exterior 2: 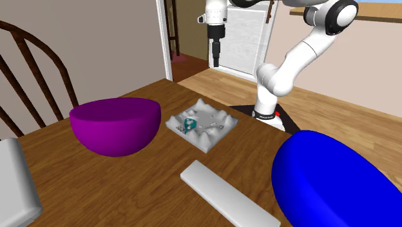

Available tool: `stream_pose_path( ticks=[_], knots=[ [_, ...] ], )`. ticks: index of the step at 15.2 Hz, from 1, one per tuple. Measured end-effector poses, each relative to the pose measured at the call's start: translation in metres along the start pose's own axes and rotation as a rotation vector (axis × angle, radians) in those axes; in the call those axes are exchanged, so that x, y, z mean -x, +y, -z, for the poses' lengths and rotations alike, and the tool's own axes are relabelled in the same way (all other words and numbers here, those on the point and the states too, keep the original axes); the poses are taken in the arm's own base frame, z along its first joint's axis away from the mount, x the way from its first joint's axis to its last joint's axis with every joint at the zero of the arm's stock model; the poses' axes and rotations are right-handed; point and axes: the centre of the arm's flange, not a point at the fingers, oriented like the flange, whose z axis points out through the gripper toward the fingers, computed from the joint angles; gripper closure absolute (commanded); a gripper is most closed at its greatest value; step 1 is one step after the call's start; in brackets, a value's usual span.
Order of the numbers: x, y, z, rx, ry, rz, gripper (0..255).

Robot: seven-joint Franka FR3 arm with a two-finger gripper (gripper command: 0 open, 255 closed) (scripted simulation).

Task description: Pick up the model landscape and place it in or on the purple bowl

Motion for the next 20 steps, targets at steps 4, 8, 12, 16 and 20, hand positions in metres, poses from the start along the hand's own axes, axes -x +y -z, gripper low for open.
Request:
stream_pose_path(
  ticks=[4, 8, 12, 16, 20],
  knots=[
    [0.017, -0.019, -0.005, -0.033, 0.025, -0.056, 0],
    [0.041, -0.057, -0.017, -0.097, 0.070, -0.166, 0],
    [0.065, -0.098, -0.024, -0.163, 0.117, -0.280, 0],
    [0.084, -0.144, -0.030, -0.229, 0.163, -0.394, 0],
    [0.098, -0.191, -0.038, -0.296, 0.210, -0.510, 0]
  ],
)
